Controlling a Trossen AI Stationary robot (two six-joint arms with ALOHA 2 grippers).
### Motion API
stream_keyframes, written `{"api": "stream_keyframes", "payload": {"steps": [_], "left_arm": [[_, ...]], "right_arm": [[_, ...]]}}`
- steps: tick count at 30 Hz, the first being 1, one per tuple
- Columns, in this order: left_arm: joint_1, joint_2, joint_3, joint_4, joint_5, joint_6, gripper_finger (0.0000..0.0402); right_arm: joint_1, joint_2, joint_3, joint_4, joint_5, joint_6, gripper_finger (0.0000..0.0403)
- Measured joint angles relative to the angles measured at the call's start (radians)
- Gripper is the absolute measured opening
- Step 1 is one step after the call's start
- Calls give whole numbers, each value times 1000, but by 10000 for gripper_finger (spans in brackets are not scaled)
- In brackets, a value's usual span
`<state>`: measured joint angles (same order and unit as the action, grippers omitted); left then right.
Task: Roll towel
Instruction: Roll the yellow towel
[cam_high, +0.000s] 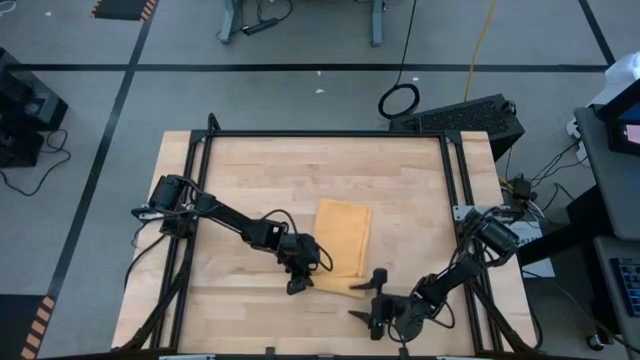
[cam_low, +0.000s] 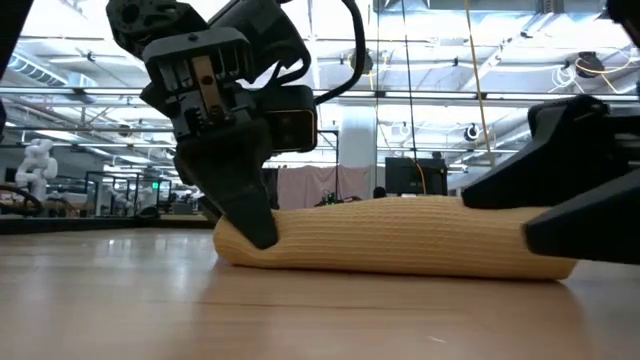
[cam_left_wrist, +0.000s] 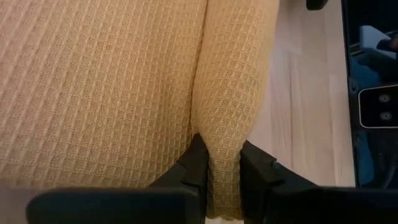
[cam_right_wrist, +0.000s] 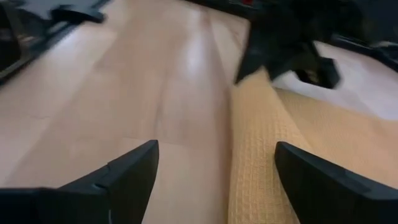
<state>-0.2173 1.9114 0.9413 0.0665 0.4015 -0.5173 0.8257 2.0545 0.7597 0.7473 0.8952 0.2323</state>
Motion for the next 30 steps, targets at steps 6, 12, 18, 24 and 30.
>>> {"api": "stream_keyframes", "payload": {"steps": [6,12,18,24,30], "left_arm": [[0,0,-1,4,0,6,58],[-1,0,-1,14,-19,53,64],[-1,-24,-3,29,-73,123,120],[2,-117,-4,-75,-80,191,208],[-60,-213,-2,-116,-263,296,268]], "right_arm": [[-15,6,0,-49,23,115,313],[-44,4,2,-136,32,290,301],[-54,2,2,-181,43,428,249],[-55,2,2,-196,42,502,183],[-62,2,2,-208,35,563,122]]}}
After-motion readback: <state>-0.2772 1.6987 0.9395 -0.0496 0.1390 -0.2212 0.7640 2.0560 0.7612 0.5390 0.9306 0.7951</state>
